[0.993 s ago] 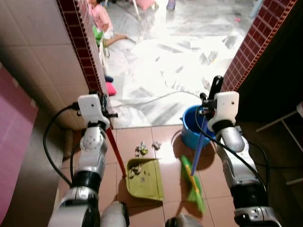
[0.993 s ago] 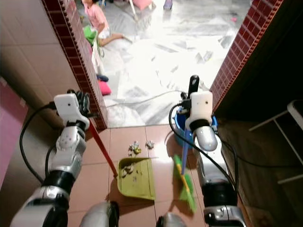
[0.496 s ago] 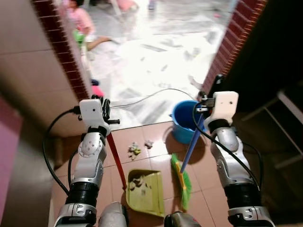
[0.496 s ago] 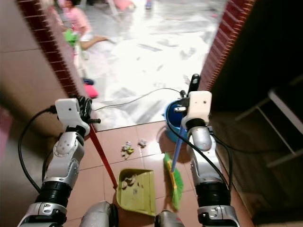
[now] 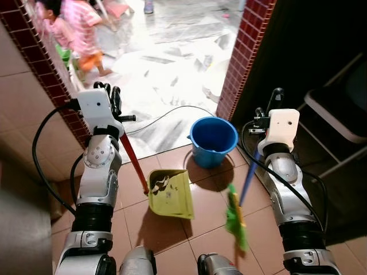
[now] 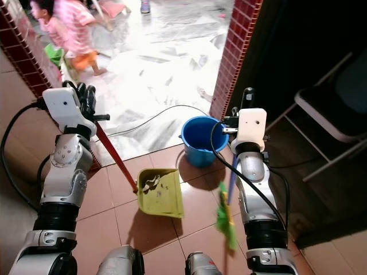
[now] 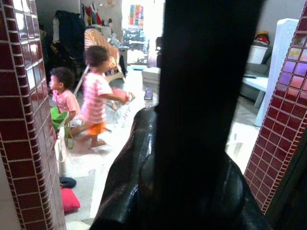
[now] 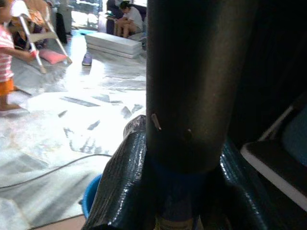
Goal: Sweep floor
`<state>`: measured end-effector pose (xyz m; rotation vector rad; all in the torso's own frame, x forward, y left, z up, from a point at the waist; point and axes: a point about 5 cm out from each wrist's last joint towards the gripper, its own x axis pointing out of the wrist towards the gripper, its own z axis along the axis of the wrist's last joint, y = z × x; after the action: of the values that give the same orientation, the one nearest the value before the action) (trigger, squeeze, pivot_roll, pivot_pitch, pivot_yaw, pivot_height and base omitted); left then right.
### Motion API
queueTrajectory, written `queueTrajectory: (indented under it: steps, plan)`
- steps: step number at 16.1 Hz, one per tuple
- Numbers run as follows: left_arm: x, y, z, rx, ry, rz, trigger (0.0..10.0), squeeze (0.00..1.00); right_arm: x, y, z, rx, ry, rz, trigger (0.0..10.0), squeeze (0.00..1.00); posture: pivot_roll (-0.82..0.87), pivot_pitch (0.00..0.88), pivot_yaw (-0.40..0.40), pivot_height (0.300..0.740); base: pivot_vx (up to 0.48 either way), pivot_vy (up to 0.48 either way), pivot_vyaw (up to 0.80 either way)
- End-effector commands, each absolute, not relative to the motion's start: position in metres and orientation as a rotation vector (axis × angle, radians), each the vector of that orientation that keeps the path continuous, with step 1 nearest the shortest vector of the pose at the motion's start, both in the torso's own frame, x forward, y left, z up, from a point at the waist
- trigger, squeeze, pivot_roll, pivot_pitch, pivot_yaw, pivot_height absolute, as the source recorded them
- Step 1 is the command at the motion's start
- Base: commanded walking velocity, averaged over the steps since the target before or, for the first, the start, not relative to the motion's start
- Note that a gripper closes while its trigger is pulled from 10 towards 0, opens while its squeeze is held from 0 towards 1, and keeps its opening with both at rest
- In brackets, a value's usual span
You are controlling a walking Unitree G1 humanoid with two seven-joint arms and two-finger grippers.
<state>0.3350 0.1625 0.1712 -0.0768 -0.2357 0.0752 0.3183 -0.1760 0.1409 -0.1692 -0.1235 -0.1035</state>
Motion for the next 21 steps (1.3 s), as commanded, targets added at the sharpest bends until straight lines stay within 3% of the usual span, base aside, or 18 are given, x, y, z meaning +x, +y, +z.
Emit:
queueTrajectory:
  steps: [1, 9, 11, 21]
  plan:
    - [0.335, 0.167, 0.187, -0.075, -0.283, 0.105, 10.0, 0.0, 0.32, -0.181, 0.145, -0.182, -0.134, -0.13, 10.0, 0.0, -0.07, 0.032, 0.001, 0.74, 0.0, 0.0, -0.43]
    - [0.342, 0.176, 0.217, -0.102, -0.343, 0.144, 10.0, 0.0, 0.321, -0.181, 0.143, -0.178, -0.124, -0.134, 10.0, 0.0, -0.07, 0.032, 0.005, 0.74, 0.0, 0.0, 0.0]
    - [0.345, 0.178, 0.234, -0.116, -0.39, 0.153, 10.0, 0.0, 0.321, -0.182, 0.139, -0.182, -0.108, -0.138, 10.0, 0.0, -0.07, 0.034, 0.004, 0.74, 0.0, 0.0, -0.8]
    - [0.345, 0.178, 0.234, -0.116, -0.39, 0.153, 10.0, 0.0, 0.321, -0.182, 0.139, -0.182, -0.108, -0.138, 10.0, 0.0, -0.07, 0.034, 0.004, 0.74, 0.0, 0.0, -0.8]
